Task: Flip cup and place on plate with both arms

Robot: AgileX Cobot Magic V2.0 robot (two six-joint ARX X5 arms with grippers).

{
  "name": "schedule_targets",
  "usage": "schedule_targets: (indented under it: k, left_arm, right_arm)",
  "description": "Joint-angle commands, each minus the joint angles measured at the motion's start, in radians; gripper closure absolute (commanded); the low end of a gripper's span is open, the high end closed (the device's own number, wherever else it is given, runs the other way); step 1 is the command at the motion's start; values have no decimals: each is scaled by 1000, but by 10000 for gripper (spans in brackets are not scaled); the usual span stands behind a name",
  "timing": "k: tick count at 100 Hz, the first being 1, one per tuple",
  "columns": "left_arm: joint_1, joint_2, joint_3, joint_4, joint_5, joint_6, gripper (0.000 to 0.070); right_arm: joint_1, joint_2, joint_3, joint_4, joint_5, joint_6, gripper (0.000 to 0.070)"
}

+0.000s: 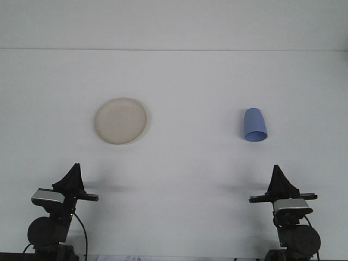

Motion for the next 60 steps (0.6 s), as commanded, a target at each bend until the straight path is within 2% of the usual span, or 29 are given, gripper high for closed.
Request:
schedule_targets:
  k: [1, 44, 60]
  left_arm:
    - [0, -1, -19, 13, 3, -2, 685]
    - [0, -1, -19, 13, 3, -2, 685]
    - [0, -1, -19, 13, 3, -2, 685]
  right_arm:
    - [1, -3, -2, 13, 0, 6, 700]
    - [1, -3, -2, 13, 0, 6, 700]
    - [0, -3, -2, 13, 1, -19, 700]
